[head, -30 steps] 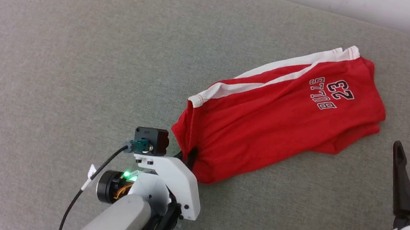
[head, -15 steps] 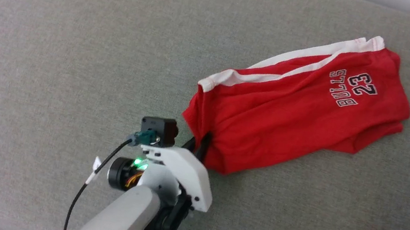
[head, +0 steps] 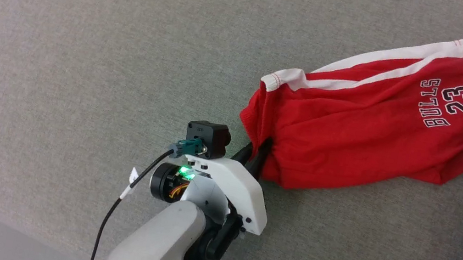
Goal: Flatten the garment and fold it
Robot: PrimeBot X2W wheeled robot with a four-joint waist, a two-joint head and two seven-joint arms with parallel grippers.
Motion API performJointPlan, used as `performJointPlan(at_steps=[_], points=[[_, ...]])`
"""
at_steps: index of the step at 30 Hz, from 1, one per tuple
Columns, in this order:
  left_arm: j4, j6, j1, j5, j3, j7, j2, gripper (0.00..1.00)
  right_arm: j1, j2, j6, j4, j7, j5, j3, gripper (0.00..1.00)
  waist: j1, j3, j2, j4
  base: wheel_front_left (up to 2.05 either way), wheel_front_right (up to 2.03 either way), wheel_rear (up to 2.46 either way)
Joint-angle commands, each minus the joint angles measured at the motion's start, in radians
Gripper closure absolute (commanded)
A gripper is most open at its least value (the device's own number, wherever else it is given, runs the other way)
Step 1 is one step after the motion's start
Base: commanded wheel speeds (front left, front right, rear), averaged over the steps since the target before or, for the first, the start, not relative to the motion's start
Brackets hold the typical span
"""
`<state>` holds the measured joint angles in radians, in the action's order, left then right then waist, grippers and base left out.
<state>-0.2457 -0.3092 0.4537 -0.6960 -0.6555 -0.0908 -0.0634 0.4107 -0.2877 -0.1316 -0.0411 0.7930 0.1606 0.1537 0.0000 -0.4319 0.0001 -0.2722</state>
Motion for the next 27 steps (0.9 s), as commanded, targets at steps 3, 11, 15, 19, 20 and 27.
performJointPlan(at_steps=[3,11,15,19,20,27], points=[[-0.033,-0.005,0.007,-0.009,-0.001,0.000,-0.006,1.00,-0.010,0.025,0.001,-0.017,0.014,0.031,-0.009,0.00,0.0000,-0.008,-0.0001,-0.008,0.00,0.00,0.00],[-0.045,-0.007,0.024,-0.016,-0.005,0.006,-0.002,1.00,-0.017,0.091,0.001,-0.051,0.060,0.078,-0.002,1.00,0.0000,-0.018,-0.0001,-0.004,0.00,0.00,0.00],[-0.052,-0.005,0.031,-0.022,-0.006,0.009,0.000,1.00,-0.004,0.126,0.001,-0.057,0.053,0.071,0.021,1.00,0.0000,-0.019,-0.0001,-0.001,0.00,0.00,0.00],[-0.058,-0.002,0.032,-0.027,0.004,0.027,-0.001,1.00,0.017,0.143,0.001,-0.071,-0.009,0.058,0.044,1.00,0.0000,-0.007,-0.0001,0.004,0.00,0.00,0.00],[-0.059,-0.001,0.030,-0.029,0.008,0.033,-0.003,1.00,0.022,0.148,0.001,-0.075,-0.027,0.058,0.050,1.00,0.0000,-0.001,-0.0001,0.008,0.00,0.00,0.00],[-0.041,0.006,0.008,-0.057,0.042,0.055,-0.024,1.00,0.021,0.171,0.001,-0.082,-0.131,0.094,0.091,1.00,0.0000,0.072,-0.0001,0.046,0.00,0.00,0.00]])
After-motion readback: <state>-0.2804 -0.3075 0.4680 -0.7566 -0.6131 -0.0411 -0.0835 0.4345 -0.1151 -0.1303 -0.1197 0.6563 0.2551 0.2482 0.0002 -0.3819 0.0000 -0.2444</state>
